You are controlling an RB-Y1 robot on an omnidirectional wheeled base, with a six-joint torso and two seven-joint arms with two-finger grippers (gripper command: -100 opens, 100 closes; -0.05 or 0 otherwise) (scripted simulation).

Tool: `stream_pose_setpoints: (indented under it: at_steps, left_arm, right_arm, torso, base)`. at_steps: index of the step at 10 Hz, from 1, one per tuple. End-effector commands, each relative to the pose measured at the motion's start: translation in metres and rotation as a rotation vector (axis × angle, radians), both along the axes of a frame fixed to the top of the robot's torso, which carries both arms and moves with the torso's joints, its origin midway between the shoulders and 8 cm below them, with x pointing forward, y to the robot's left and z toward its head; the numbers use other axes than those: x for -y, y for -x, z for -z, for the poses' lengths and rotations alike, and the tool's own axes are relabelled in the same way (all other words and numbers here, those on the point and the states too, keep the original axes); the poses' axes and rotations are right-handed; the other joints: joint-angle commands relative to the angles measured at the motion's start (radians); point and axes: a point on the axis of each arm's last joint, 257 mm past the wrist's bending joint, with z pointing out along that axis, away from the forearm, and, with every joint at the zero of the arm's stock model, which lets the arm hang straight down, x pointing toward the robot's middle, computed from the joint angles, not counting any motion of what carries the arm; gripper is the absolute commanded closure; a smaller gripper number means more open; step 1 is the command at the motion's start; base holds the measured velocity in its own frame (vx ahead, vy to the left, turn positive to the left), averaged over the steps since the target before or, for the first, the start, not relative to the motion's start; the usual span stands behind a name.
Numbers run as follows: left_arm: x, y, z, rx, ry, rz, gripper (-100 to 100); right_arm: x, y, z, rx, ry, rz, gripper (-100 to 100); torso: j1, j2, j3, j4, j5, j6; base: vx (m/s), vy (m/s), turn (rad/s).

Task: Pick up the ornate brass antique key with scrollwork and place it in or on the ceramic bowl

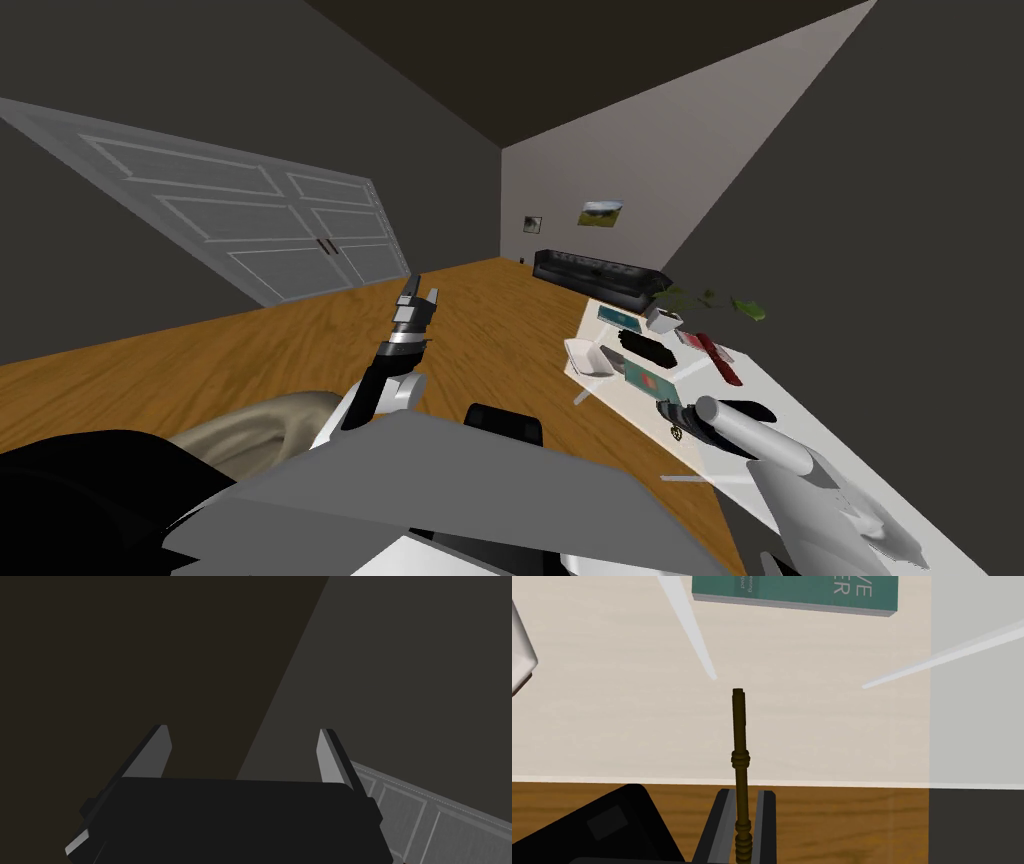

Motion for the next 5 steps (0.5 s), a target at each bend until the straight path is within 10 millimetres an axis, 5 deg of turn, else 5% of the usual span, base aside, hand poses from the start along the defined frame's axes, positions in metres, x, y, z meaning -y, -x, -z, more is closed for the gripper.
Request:
stream_pose_setpoints:
  at_steps: [1, 5]
  left_arm:
    - [0.000, 0.000, 0.000, 0.000, 0.000, 0.000, 0]
    - [0.000, 0.000, 0.000, 0.000, 0.000, 0.000, 0]
  right_arm:
    - [-0.002, -0.006, -0.003, 0.027, -0.021, 0.020, 100]
    - [-0.012, -0.029, -0.016, 0.118, -0.098, 0.080, 100]
  torso:
    - [0.000, 0.000, 0.000, 0.000, 0.000, 0.000]
    - [0.002, -0.001, 0.000, 0.001, 0.000, -0.001]
  base:
    - [0.116, 0.171, 0.128]
    - [0.141, 0.179, 0.196]
